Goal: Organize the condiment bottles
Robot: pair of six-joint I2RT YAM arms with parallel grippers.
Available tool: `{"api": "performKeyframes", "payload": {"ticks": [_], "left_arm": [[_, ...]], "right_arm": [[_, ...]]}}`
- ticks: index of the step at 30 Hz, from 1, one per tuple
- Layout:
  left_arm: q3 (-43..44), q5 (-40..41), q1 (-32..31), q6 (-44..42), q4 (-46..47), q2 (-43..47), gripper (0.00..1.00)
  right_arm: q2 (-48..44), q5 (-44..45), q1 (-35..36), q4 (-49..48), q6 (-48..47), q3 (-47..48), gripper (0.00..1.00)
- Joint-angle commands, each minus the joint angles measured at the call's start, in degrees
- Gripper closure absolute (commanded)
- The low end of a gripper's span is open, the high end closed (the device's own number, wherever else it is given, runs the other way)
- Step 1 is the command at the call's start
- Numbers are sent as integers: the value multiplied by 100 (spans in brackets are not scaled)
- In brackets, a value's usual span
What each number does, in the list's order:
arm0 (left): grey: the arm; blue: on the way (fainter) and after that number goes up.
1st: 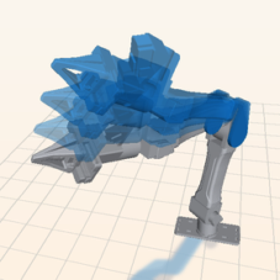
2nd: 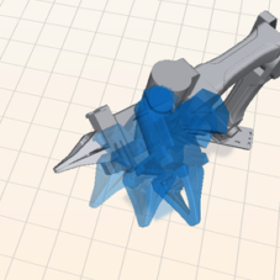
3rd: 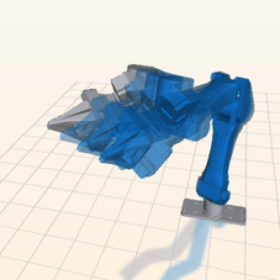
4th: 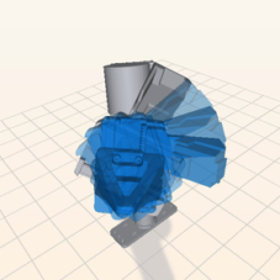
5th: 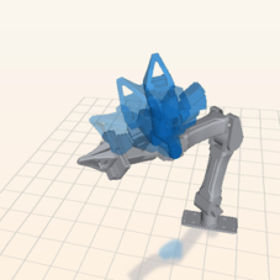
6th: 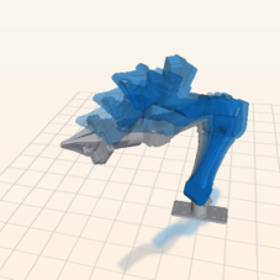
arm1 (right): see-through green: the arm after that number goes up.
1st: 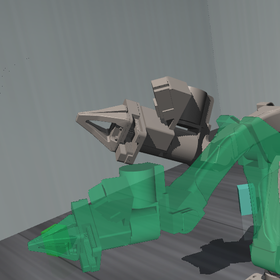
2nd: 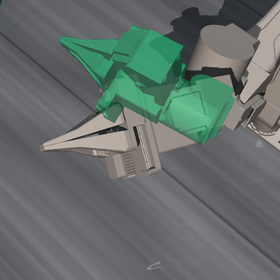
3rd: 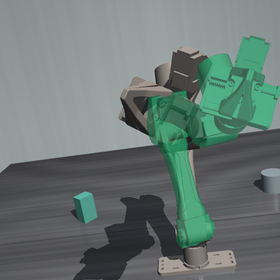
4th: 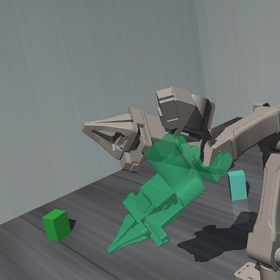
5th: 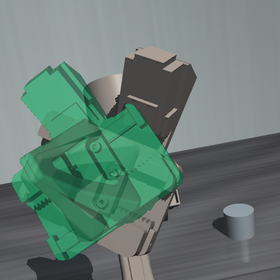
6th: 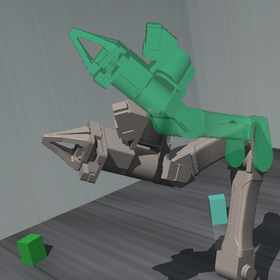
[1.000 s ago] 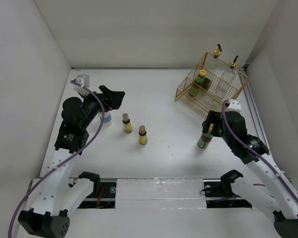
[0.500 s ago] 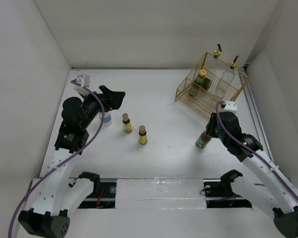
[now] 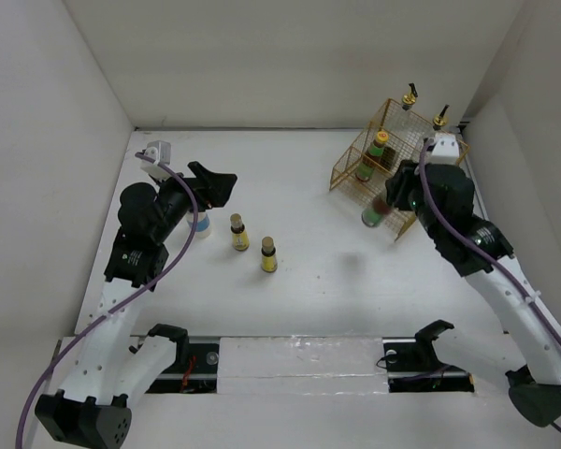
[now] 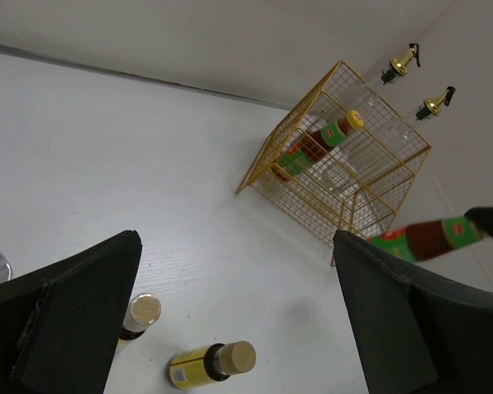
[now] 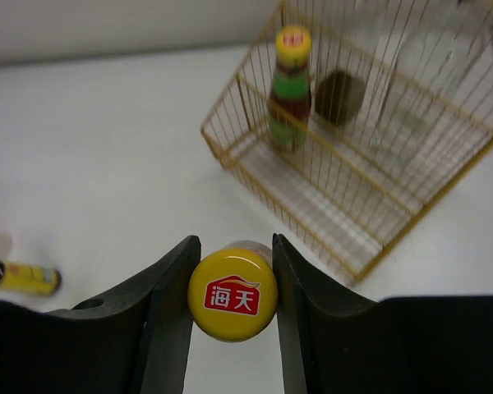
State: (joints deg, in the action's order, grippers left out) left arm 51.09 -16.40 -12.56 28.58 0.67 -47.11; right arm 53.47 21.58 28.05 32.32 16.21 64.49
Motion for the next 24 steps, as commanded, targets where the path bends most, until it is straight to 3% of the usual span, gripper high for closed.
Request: {"api": "performKeyframes", "payload": {"ticks": [1,15,24], "left_arm": [[-38,-152,-28,34,329,35,0],[-38,-153,-28,-18,329,-228,0],[-38,-205,-28,-19,329,-386,0]], "right_arm": [[347,75,-413,-1770,-451,819,80],[1772,-1217,-2505,-2687,-566,1945,84],[1904,-1526,-2884,-3029,-513,1751,84]]}}
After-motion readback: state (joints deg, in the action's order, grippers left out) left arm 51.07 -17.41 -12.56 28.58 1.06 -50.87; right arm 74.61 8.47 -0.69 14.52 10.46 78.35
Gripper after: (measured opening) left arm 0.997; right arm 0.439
